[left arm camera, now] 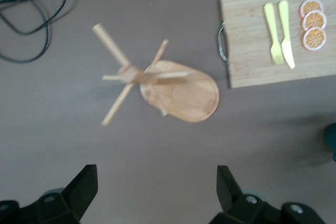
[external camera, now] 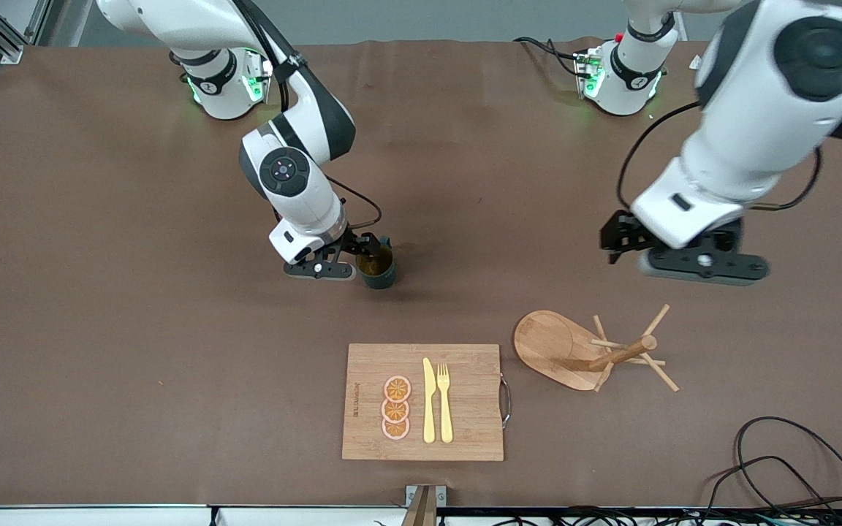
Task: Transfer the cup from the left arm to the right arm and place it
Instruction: 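Reach the right gripper to the mug while the left gripper holds it, then close the right gripper on the mug rim while the left gripper releases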
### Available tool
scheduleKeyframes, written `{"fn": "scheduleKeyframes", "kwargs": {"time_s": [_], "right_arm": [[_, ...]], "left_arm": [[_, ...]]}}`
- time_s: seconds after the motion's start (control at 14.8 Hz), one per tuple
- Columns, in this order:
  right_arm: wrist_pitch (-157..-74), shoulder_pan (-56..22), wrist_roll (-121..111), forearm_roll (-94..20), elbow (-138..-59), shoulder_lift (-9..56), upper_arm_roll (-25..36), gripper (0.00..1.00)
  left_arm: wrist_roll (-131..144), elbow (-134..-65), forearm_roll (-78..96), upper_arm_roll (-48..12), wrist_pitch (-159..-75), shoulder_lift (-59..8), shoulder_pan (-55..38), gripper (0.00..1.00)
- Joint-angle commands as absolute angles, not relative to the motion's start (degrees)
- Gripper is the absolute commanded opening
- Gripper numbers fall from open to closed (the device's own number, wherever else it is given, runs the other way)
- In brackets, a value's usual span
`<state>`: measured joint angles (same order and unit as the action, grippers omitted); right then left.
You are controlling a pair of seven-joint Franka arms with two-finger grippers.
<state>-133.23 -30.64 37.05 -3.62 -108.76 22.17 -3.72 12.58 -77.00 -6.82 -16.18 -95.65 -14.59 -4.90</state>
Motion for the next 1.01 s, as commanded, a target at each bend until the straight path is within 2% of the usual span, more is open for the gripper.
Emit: {"fn": "scheduleKeyframes", "kwargs": {"time_s": [0.0,0.54,0.68,0.95], "right_arm": [[-138.75,-31.64,38.75,-4.04,-112.75,21.8,-3.25,1.0],[-140.89,-32.96,40.34,-4.04,-113.55,23.82,-3.25,0.98],[-140.98,-33.66,43.05,-4.04,-113.47,24.17,-3.25,0.88],[-140.8,-34.28,43.33,-4.04,-113.29,24.7,-3.25,0.57]], "left_arm": [[8.89,-79.01,-4.75,-16.26,-90.98,-10.2,-1.33,1.0],[6.07,-84.19,-3.25,-6.51,-85.43,-1.24,-3.69,1.0],[5.63,-85.86,-0.9,-5.11,-85.43,0.17,-3.95,1.0],[5.71,-90.43,-0.26,-2.46,-86.39,4.04,-5.36,1.0]]}}
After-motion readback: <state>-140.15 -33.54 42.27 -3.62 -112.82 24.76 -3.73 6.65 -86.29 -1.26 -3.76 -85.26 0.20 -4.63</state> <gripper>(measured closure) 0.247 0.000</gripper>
